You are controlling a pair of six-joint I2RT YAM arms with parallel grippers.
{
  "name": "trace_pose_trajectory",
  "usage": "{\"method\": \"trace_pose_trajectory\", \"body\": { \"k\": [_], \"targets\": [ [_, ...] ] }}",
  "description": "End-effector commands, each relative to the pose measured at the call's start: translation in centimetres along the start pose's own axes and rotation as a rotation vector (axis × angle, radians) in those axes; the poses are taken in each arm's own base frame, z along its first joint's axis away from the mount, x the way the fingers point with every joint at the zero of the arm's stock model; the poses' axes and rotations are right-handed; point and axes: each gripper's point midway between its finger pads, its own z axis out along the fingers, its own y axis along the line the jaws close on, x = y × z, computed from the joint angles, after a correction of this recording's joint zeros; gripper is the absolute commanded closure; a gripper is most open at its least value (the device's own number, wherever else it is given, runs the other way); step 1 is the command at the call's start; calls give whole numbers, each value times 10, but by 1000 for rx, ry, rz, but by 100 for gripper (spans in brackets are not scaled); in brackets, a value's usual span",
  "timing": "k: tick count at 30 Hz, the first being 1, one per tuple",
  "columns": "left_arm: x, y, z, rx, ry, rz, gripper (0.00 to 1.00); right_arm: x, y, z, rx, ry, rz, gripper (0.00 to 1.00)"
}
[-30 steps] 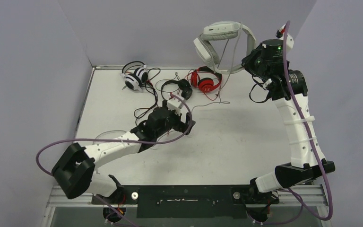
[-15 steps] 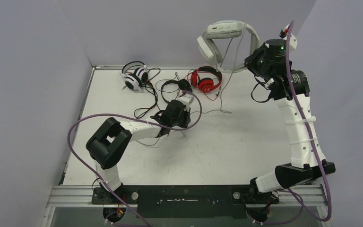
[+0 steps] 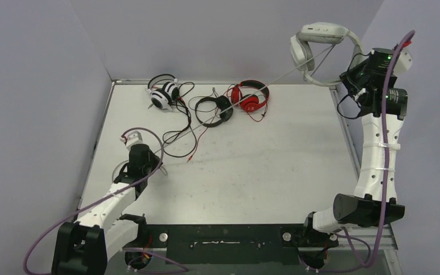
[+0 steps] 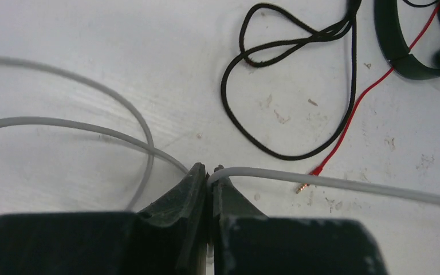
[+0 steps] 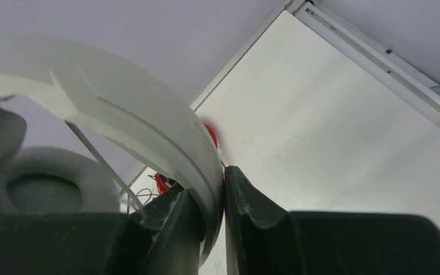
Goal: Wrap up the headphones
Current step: Wrap the headphones cable around the headphones.
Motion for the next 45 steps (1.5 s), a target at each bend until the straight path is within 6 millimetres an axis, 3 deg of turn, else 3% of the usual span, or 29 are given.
{"method": "trace_pose_trajectory", "body": {
  "k": [1, 4, 6, 8, 9, 10, 13, 16, 19, 24, 27, 33, 36, 45],
  "targets": [
    [42, 64, -17, -241, 47, -287, 100, -49, 26, -24, -166, -94, 141, 100],
    [43, 77, -24, -290, 7, -369, 100, -50, 24, -20, -168, -89, 155, 100],
    [41, 74, -28, -272, 4, -380, 89, -52, 22, -19, -163, -93, 163, 100],
    [42, 76, -33, -282, 5, -404, 27, -57, 18, -19, -159, -104, 173, 100],
    [43, 77, -37, -291, 6, -420, 7, -58, 17, -19, -161, -106, 173, 100],
    [40, 75, -40, -283, 3, -419, 3, -59, 17, -19, -165, -108, 172, 100],
    [15, 42, -48, -99, -24, -305, 3, -54, 18, -18, -184, -92, 166, 100],
    [-27, -8, -68, 161, -119, -199, 3, -49, 19, -17, -198, -77, 162, 100],
    [-60, -45, -87, 336, -195, -147, 3, -47, 20, -18, -209, -74, 155, 100],
    [-86, -126, -103, 650, -181, -36, 3, -44, 24, -23, -225, -61, 139, 100],
    [-83, -177, -111, 725, -178, 104, 3, -41, 26, -26, -234, -50, 129, 100],
    [-68, -286, -154, 962, -269, 303, 3, -28, 31, -31, -242, -20, 93, 100],
    [-47, -331, -167, 1120, -272, 323, 3, -16, 35, -33, -243, 4, 69, 100],
    [18, -444, -191, 1308, -338, 446, 3, 21, 48, -40, -271, 88, 37, 100]
  ]
}}
